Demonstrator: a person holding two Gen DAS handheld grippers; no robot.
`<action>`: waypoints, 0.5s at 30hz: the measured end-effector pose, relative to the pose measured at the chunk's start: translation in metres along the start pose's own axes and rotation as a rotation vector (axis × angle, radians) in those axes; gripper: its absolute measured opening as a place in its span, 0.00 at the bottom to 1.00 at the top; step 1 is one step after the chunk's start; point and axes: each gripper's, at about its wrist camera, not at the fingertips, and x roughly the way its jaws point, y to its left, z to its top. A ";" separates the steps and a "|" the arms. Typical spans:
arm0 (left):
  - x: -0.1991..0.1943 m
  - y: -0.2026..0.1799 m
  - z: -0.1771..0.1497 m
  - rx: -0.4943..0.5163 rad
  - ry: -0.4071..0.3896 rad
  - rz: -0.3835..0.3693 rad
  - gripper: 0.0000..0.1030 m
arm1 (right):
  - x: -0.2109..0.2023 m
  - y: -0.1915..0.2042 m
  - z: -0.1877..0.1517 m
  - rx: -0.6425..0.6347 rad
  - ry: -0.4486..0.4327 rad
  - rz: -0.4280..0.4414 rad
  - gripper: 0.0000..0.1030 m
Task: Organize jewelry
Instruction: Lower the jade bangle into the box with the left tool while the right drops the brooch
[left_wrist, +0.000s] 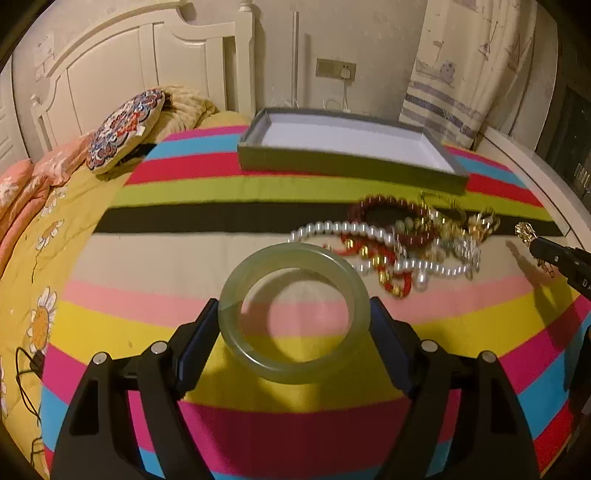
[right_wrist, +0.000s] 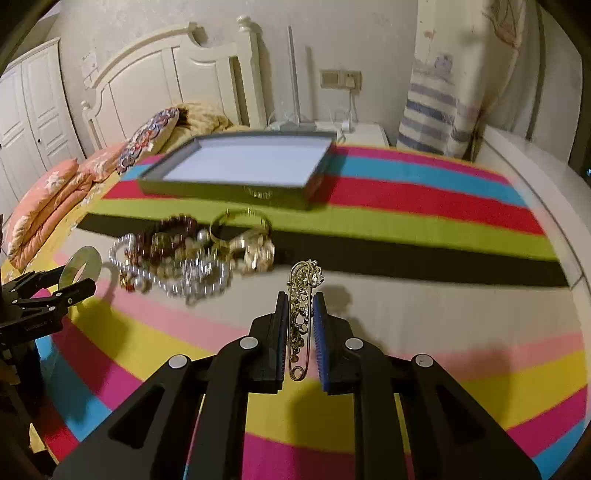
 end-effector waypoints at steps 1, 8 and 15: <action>-0.001 0.000 0.005 0.003 -0.008 0.000 0.76 | 0.001 -0.001 0.006 -0.004 -0.006 0.002 0.16; 0.001 0.000 0.062 0.049 -0.063 0.006 0.76 | 0.020 0.002 0.048 -0.068 -0.048 -0.009 0.16; 0.032 -0.002 0.122 0.073 -0.073 -0.002 0.76 | 0.048 0.008 0.094 -0.113 -0.067 -0.002 0.16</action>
